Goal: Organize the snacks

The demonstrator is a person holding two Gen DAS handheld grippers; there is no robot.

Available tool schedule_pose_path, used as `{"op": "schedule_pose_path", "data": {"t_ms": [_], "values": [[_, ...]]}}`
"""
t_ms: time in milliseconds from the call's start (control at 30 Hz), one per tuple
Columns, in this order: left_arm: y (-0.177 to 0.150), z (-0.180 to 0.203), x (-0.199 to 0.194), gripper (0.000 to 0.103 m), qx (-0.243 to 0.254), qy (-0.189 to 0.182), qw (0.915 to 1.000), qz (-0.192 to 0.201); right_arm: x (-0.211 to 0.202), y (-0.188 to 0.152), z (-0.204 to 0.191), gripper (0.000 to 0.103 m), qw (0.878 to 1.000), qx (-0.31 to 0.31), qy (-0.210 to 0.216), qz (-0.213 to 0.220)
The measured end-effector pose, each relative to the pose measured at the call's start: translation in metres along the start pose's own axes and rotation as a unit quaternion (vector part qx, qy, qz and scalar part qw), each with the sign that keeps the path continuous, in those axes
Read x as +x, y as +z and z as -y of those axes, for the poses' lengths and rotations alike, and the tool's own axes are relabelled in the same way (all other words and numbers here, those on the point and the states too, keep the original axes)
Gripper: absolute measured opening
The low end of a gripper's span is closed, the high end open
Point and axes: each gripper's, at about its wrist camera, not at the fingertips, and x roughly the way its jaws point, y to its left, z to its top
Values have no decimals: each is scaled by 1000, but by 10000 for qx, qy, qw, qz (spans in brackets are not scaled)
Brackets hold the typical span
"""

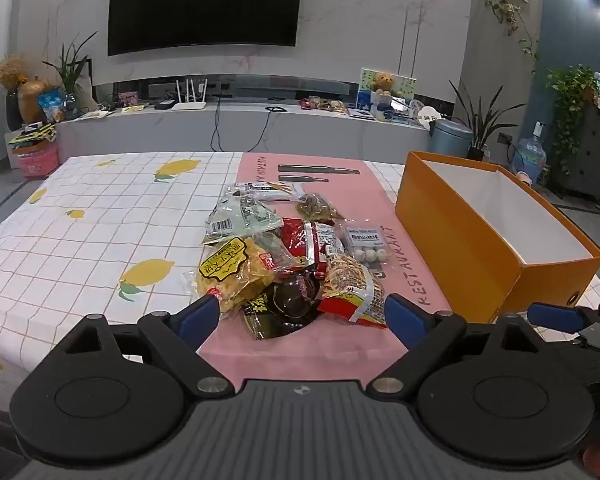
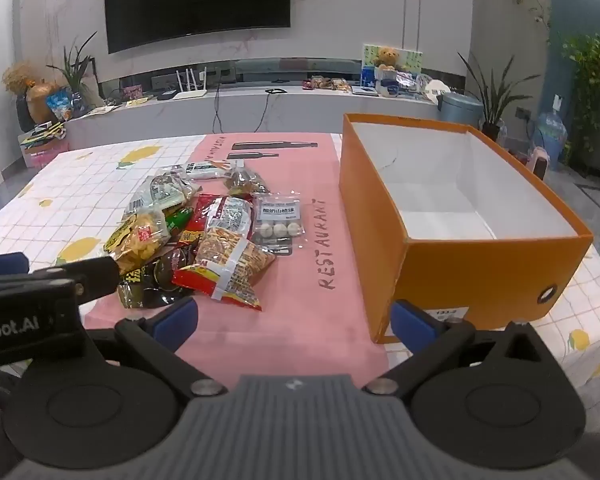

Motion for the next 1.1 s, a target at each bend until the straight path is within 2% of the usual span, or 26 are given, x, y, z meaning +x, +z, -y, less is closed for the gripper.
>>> {"op": "schedule_pose_path", "data": {"t_ms": [167, 1100], "values": [[2, -4, 0, 103, -22, -11, 10000, -1, -8, -1, -2, 100, 9995, -216, -46, 217], [-3, 1, 3, 103, 36, 48, 10000, -56, -5, -1, -11, 100, 9995, -290, -101, 125]]}}
